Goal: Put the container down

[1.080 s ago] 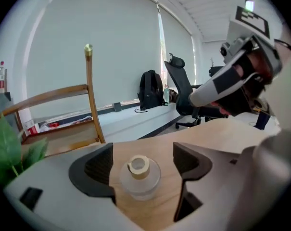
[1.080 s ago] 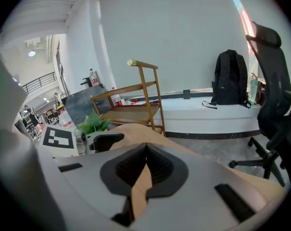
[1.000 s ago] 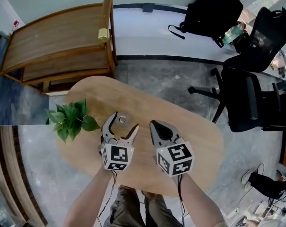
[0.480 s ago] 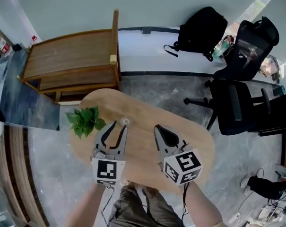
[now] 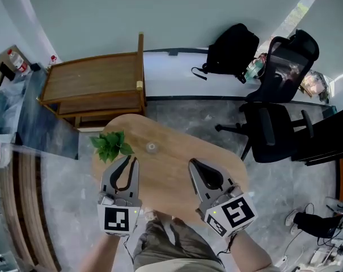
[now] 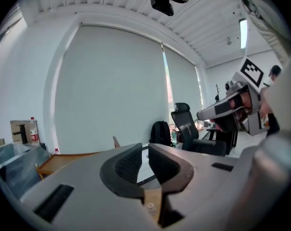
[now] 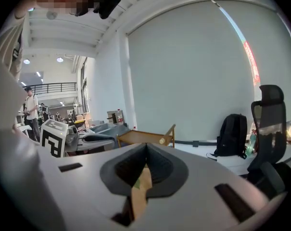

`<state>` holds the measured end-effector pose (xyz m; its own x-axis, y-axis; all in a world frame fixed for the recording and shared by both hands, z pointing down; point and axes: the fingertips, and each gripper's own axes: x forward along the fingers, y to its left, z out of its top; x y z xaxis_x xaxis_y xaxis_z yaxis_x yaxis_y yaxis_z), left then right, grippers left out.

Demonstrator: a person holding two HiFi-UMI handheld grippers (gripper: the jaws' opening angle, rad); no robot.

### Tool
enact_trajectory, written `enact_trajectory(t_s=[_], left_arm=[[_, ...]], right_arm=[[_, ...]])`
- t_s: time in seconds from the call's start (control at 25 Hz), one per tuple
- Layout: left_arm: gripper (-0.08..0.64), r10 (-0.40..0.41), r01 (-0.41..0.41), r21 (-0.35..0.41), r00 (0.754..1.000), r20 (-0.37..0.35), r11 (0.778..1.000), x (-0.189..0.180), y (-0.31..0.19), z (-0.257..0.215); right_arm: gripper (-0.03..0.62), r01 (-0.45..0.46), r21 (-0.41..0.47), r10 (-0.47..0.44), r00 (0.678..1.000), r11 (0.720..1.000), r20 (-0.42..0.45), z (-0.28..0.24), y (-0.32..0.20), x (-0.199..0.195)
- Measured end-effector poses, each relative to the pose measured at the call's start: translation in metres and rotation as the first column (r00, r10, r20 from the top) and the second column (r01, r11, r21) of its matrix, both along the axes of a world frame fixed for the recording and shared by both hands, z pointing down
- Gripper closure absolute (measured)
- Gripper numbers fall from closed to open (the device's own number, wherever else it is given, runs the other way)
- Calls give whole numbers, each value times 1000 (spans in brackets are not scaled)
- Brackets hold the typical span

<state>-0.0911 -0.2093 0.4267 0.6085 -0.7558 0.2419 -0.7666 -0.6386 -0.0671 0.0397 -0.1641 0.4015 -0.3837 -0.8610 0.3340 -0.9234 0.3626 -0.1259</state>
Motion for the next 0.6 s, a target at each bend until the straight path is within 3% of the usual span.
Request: enact_trajectory(t_s=[0.2, 0.4, 0.6], left_arm=[[525, 2, -3, 32, 1000, 6, 999, -9, 28, -53], [532, 66, -80, 132, 992, 109, 988, -15, 54, -99], [535, 94, -113, 159, 988, 121, 981, -20, 71, -127]], right_arm=[[597, 14, 49, -13, 1000, 999, -13, -59, 23, -4], [597, 50, 79, -47, 998, 996, -46, -95, 44, -15], [597, 53, 89, -48, 997, 995, -61, -115, 62, -23]])
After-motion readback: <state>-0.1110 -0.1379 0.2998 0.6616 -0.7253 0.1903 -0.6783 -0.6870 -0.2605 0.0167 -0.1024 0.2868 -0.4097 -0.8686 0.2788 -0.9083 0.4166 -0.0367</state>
